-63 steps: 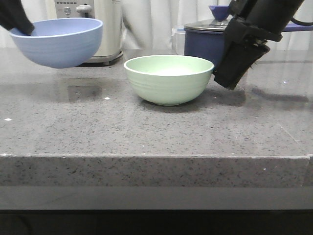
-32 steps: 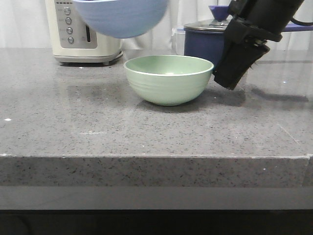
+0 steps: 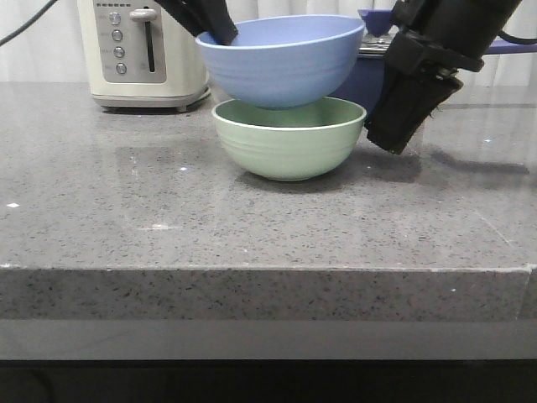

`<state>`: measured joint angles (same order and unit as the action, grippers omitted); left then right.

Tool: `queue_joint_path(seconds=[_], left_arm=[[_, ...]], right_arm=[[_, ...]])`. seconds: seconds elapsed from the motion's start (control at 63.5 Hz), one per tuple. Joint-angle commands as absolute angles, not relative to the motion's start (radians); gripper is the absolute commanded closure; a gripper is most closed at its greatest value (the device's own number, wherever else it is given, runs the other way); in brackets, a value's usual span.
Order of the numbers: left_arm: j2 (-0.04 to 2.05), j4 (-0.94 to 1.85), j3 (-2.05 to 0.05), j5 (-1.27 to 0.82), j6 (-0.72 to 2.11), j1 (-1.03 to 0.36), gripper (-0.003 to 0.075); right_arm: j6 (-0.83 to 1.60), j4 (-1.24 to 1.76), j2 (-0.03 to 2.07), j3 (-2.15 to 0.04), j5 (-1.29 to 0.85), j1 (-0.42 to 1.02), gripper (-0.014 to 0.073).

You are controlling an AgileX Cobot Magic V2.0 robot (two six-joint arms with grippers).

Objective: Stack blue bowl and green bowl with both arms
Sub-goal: 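Grasp and lift the blue bowl, carry it over the green bowl, then lower the blue bowl into the green bowl and open the left gripper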

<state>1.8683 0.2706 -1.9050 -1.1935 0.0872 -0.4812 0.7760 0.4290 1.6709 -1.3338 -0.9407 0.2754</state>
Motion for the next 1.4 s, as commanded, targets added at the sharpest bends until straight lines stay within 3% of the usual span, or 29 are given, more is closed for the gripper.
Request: queue_joint_path(seconds=[0.0, 0.756, 0.882, 1.04, 1.135, 1.387], left_arm=[[1.822, 0.291, -1.942, -1.146, 0.075, -0.501, 0.0740], [1.857, 0.284, -1.942, -1.151, 0.075, -0.509, 0.0733], [1.857, 0.284, -1.942, -1.151, 0.075, -0.509, 0.0652], [1.857, 0.284, -1.942, -1.154, 0.075, -0.509, 0.0448], [1.853, 0.284, -1.942, -1.154, 0.075, -0.509, 0.0372], [1.816, 0.269, -1.971, -1.156, 0.075, -0.509, 0.0364]], right_arm=[[0.784, 0.462, 1.630, -1.358, -0.927, 0.273, 0.0657], [0.784, 0.462, 1.630, -1.358, -0.927, 0.273, 0.0657], [0.784, 0.462, 1.630, -1.358, -0.927, 0.273, 0.0657], [0.784, 0.462, 1.630, -1.358, -0.927, 0.273, 0.0657], [0.784, 0.462, 1.630, -1.358, -0.927, 0.273, 0.0657], [0.784, 0.462, 1.630, -1.358, -0.927, 0.273, 0.0657]])
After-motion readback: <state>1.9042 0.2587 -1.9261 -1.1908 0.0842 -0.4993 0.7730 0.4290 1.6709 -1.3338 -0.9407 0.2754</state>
